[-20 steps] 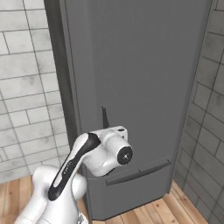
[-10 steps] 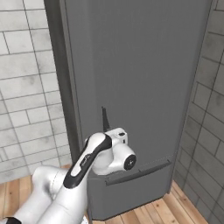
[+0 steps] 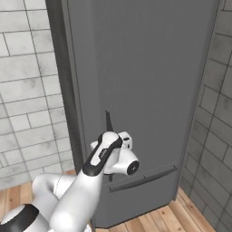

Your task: Gather the lemon and lime from the fridge and place them on a tray on the dining counter. Then gather the steak and chicken drumstick from the fridge and place them on the other tray.

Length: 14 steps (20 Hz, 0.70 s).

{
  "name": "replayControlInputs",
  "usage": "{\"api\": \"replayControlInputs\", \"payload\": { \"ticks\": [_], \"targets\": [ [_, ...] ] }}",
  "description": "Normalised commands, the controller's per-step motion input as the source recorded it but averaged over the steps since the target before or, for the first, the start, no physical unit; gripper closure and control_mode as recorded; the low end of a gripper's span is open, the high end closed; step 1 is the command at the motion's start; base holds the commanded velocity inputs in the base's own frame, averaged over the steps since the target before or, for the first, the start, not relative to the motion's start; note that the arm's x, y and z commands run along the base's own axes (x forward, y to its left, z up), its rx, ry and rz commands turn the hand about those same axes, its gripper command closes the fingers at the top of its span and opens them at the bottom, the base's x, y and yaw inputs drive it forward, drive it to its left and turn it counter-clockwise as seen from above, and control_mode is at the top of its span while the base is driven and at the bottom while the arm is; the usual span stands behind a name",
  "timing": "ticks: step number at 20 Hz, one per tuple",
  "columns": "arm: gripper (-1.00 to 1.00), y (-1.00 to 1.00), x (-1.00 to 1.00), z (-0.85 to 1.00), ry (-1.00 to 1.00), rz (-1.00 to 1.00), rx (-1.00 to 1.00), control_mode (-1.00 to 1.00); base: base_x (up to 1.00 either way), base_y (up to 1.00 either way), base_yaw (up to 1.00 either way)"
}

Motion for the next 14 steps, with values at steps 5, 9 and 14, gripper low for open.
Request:
{"api": "replayControlInputs", "payload": {
  "ticks": [5,9,14],
  "targets": [
    [-1.00,-0.18,0.31,-0.06,0.00,-0.03,0.00,-1.00,0.00,0.00,0.00],
    [-1.00,-0.14,0.30,-0.10,0.00,-0.01,0.00,-1.00,0.00,0.00,0.00],
    [-1.00,0.00,0.27,-0.16,0.00,0.00,0.00,-1.00,0.00,0.00,0.00]
  ]
}}
